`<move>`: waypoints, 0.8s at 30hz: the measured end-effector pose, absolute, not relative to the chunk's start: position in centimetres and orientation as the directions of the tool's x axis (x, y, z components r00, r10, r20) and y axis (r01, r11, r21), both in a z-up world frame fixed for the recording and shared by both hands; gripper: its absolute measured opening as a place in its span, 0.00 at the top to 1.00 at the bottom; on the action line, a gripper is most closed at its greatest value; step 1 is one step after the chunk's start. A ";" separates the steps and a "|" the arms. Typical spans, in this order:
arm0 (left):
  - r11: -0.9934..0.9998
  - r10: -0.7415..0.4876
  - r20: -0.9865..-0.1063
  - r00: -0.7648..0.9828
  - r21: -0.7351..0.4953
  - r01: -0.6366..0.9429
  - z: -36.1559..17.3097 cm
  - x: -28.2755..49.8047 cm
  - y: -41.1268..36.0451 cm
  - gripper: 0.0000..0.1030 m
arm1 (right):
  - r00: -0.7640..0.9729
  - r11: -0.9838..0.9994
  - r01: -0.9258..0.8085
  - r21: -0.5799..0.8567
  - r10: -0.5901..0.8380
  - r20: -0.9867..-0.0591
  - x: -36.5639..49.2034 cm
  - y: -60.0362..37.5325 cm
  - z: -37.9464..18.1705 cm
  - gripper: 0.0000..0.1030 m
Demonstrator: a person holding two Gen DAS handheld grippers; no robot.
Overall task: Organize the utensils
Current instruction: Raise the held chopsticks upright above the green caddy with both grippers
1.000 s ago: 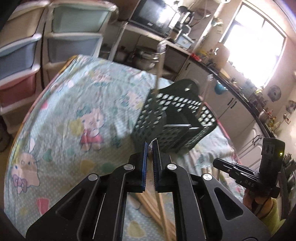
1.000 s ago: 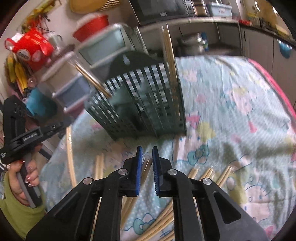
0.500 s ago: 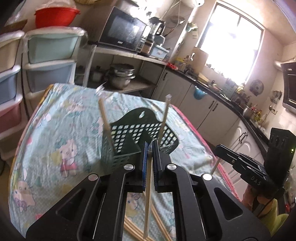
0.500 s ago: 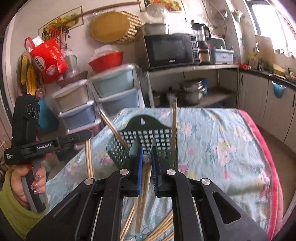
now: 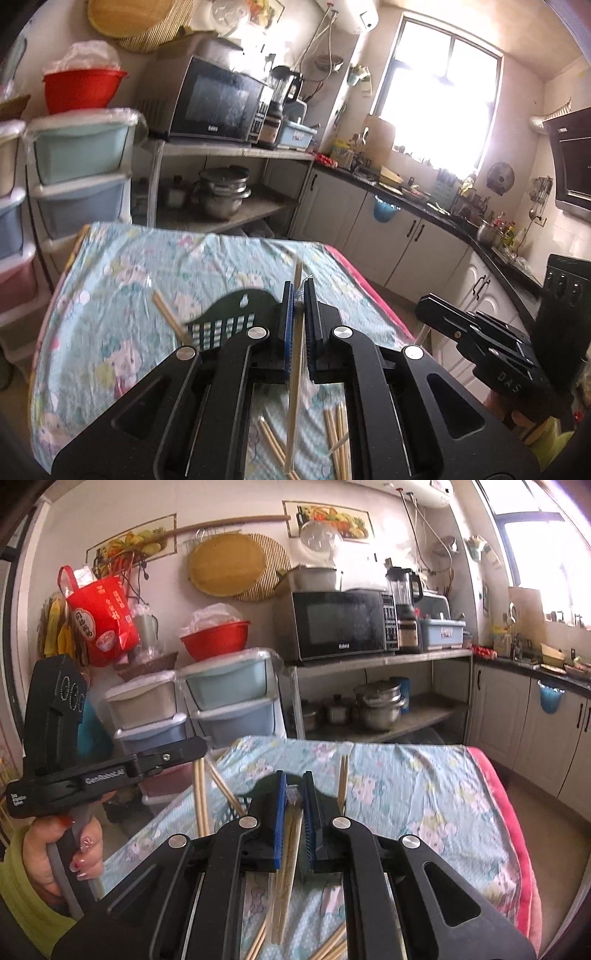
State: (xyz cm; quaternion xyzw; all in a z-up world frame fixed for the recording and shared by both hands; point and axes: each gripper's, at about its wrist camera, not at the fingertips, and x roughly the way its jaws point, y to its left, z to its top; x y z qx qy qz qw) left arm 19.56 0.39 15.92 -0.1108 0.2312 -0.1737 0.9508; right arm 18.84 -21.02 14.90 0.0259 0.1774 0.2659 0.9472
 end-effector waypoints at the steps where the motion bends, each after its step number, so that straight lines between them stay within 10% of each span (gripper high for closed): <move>1: 0.917 -0.376 -0.394 0.839 -0.286 0.277 16.2 19.7 0.3 0.97 | 0.799 0.858 -0.494 0.142 0.512 -0.316 18.9 -21.1 15.1 0.91; 24: 0.943 -0.238 -0.195 0.952 -0.283 0.177 20.2 24.3 1.0 0.97 | 0.865 0.868 -0.478 0.132 0.491 -0.099 22.5 -20.8 23.0 0.91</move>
